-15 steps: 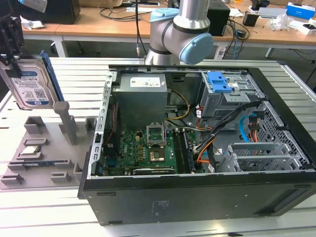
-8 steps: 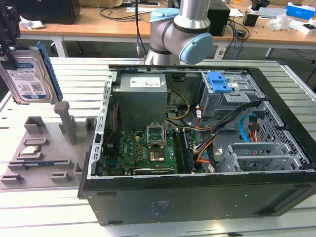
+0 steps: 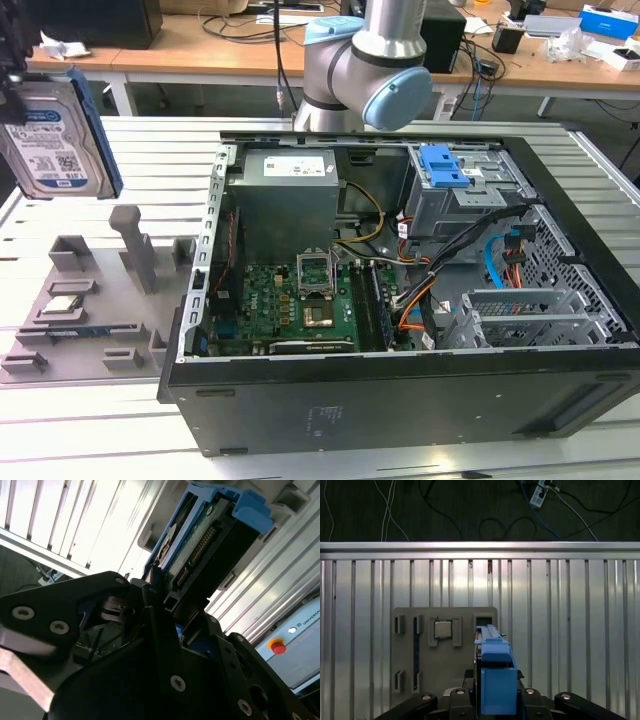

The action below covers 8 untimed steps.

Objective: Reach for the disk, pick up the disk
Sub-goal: 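Pick up the disk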

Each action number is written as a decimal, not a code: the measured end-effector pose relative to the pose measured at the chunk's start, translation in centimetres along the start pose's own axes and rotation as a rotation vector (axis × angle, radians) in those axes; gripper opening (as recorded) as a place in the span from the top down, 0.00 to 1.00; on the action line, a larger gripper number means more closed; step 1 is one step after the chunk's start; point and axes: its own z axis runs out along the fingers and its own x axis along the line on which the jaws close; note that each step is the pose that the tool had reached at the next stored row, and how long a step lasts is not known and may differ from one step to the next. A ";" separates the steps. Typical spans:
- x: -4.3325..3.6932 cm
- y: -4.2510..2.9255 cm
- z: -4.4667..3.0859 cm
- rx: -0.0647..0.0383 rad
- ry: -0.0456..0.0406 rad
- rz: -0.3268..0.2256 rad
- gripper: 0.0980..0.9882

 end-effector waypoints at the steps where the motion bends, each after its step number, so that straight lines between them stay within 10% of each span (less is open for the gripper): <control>1: 0.00 0.00 -0.27 0.000 -0.0001 0.000 0.70; 8: 0.02 0.02 -1.80 -0.002 0.0000 0.000 0.70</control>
